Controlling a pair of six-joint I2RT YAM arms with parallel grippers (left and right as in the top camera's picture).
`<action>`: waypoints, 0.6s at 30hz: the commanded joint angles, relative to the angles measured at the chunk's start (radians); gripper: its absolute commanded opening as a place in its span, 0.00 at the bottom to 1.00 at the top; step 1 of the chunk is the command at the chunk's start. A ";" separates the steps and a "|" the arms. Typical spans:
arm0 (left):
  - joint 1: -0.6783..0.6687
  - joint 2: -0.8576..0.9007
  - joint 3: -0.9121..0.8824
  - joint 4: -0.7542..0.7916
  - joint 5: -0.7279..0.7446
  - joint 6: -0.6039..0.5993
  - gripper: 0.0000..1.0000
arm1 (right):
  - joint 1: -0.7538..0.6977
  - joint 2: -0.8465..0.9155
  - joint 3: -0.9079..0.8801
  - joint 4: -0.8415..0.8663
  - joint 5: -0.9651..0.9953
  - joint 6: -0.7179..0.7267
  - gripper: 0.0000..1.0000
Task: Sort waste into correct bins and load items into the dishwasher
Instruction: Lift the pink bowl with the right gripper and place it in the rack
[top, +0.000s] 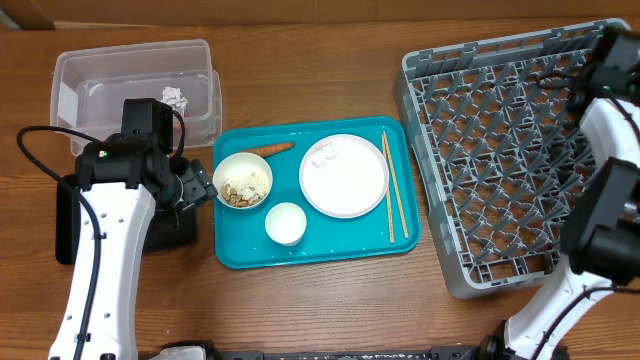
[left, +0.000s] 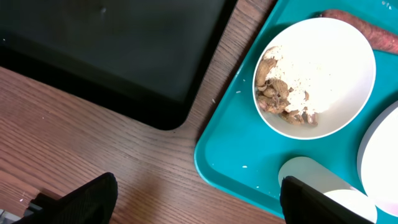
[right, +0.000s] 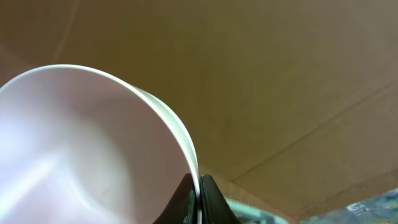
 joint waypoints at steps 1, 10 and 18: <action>0.000 -0.014 -0.005 -0.002 0.003 0.009 0.86 | 0.047 0.039 -0.002 -0.004 0.010 -0.003 0.04; 0.000 -0.014 -0.005 0.000 0.002 0.009 0.86 | 0.155 0.041 -0.009 -0.061 -0.010 0.027 0.04; 0.000 -0.014 -0.005 0.002 0.002 0.009 0.86 | 0.219 0.037 -0.009 -0.203 -0.011 0.136 0.63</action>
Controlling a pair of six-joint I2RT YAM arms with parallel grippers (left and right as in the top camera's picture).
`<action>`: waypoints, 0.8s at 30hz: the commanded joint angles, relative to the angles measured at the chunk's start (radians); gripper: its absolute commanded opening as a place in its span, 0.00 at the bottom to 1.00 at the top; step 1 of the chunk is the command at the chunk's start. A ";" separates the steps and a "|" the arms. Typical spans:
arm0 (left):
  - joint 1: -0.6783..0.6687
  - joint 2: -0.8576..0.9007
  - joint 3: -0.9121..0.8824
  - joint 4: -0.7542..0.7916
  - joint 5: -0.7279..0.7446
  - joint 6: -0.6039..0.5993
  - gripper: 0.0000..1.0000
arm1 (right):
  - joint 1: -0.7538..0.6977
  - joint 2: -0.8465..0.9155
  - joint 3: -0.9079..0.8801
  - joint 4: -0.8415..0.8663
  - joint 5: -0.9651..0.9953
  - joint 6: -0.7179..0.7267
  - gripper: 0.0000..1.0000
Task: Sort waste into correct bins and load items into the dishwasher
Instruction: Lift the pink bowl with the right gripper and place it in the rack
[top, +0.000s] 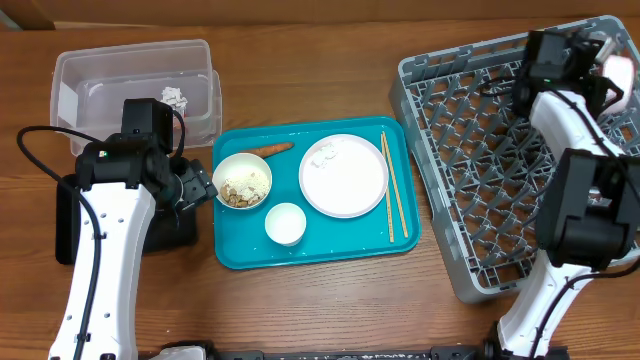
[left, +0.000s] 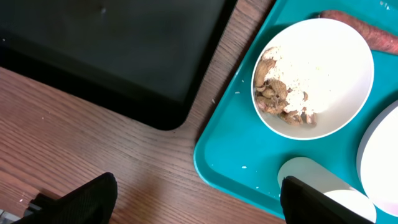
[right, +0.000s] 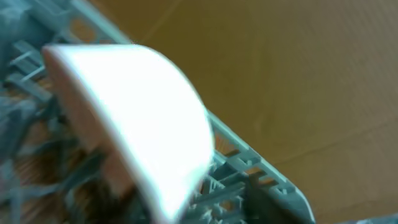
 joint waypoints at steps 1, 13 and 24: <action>0.000 -0.014 -0.005 0.000 0.002 0.009 0.86 | 0.026 0.001 -0.005 -0.032 -0.018 0.079 0.66; 0.000 -0.014 -0.005 0.020 0.015 0.010 0.87 | 0.037 -0.349 -0.001 -0.304 -0.644 0.086 0.87; -0.043 -0.013 -0.005 0.055 0.153 0.086 0.86 | 0.077 -0.519 -0.003 -0.678 -1.514 0.081 0.86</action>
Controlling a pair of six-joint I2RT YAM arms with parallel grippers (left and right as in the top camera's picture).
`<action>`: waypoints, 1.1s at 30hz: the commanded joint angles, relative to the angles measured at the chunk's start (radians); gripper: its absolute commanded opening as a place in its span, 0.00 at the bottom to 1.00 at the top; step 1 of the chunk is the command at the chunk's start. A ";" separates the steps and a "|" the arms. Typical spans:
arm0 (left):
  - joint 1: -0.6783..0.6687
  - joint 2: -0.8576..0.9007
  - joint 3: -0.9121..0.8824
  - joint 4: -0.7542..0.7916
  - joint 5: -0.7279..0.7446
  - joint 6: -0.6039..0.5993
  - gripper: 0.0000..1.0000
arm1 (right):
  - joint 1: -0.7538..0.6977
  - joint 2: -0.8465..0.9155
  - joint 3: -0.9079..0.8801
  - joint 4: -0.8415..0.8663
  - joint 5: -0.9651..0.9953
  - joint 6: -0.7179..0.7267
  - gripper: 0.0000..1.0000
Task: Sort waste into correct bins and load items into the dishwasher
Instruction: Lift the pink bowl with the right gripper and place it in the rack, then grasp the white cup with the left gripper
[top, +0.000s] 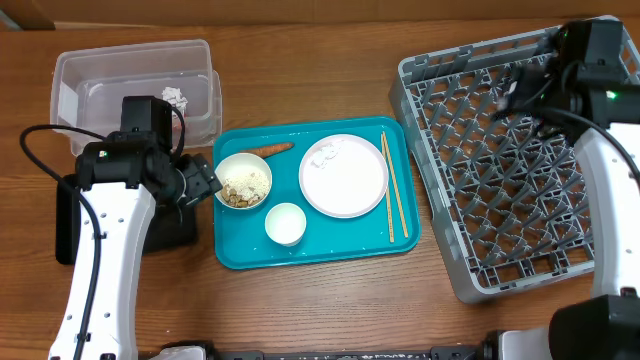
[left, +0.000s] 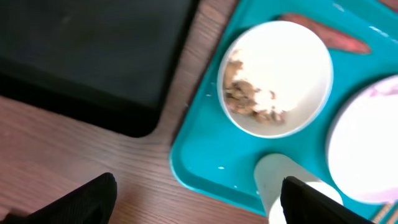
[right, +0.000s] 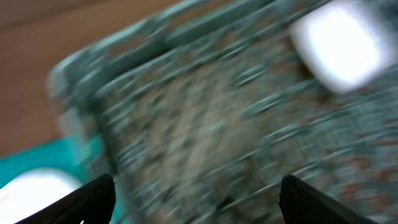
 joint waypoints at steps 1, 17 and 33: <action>-0.053 -0.013 -0.004 0.002 0.083 0.080 0.86 | 0.044 0.018 -0.001 -0.061 -0.243 -0.016 0.86; -0.205 -0.010 -0.010 0.007 0.119 0.119 0.81 | 0.472 0.048 -0.006 -0.183 -0.261 -0.036 0.89; -0.346 0.145 -0.188 0.122 0.127 0.117 0.55 | 0.486 0.048 -0.006 -0.189 -0.191 0.005 0.91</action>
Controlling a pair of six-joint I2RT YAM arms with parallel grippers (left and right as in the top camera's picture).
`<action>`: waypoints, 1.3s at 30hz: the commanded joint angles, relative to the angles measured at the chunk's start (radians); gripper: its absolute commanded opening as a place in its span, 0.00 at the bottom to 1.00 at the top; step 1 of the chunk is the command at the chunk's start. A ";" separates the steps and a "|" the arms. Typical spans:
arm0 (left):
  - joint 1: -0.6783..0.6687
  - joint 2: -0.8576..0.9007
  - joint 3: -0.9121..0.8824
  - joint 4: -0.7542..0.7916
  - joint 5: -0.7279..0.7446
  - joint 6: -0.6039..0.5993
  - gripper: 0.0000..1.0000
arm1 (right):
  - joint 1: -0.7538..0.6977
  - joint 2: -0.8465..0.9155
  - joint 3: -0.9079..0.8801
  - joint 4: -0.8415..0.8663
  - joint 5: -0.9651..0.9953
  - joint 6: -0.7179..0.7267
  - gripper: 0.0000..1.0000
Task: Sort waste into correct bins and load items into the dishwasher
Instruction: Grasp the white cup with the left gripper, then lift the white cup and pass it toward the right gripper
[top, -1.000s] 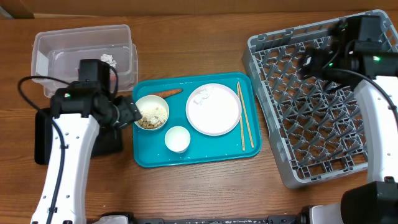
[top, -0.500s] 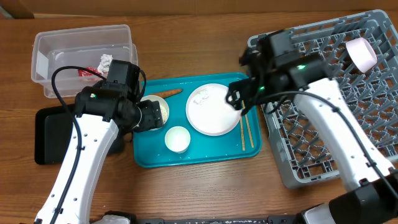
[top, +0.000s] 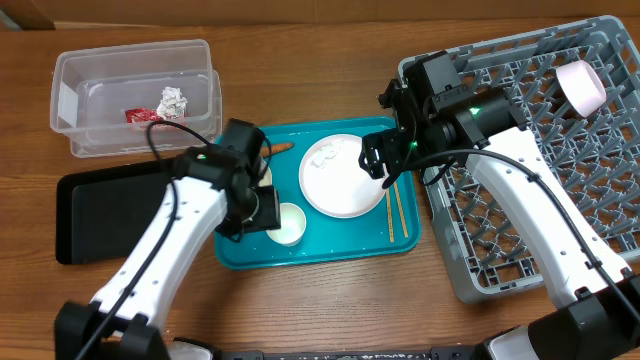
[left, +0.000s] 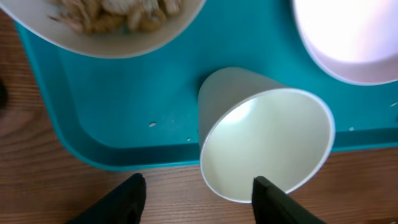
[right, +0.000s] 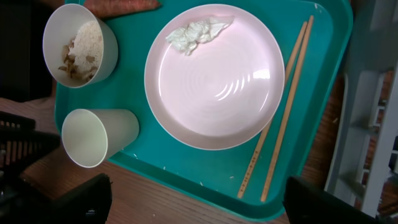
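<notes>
On the teal tray (top: 340, 240) stand a white paper cup (left: 264, 143), a white bowl of food scraps (right: 79, 43), and a pink plate (right: 214, 74) with a crumpled tissue (right: 196, 30). A pair of chopsticks (right: 283, 118) and an orange-brown stick of food (top: 280, 148) lie there too. My left gripper (left: 199, 202) is open just above the cup, which is a little to its right. My right gripper (right: 202, 202) is open wide above the tray's front edge, below the plate. A pink bowl (top: 580, 85) lies in the grey dish rack (top: 520, 200).
A clear plastic bin (top: 135, 95) at the back left holds a red wrapper and crumpled paper. A black tray (top: 105, 215) lies left of the teal tray. Both arms reach over the teal tray, close to each other.
My left gripper has moved from the black tray's edge to right above the paper cup. My right gripper has moved from over the rack to above the plate and chopsticks.
My right gripper held the pink bowl at the far right, then over the rack's back corner. Then it was open and the bowl lay in the rack. My left gripper stayed open beside the teal tray. Now both hang open over the tray.
</notes>
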 joint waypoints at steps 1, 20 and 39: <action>-0.021 0.058 -0.017 0.010 -0.015 0.010 0.55 | -0.002 0.000 -0.004 -0.001 0.013 0.006 0.91; 0.077 0.161 0.260 -0.072 0.163 0.163 0.04 | -0.068 0.000 -0.004 0.046 0.510 0.211 0.96; 0.208 0.338 0.412 0.567 1.334 -0.032 0.04 | -0.352 0.000 -0.004 0.233 -0.990 -0.552 1.00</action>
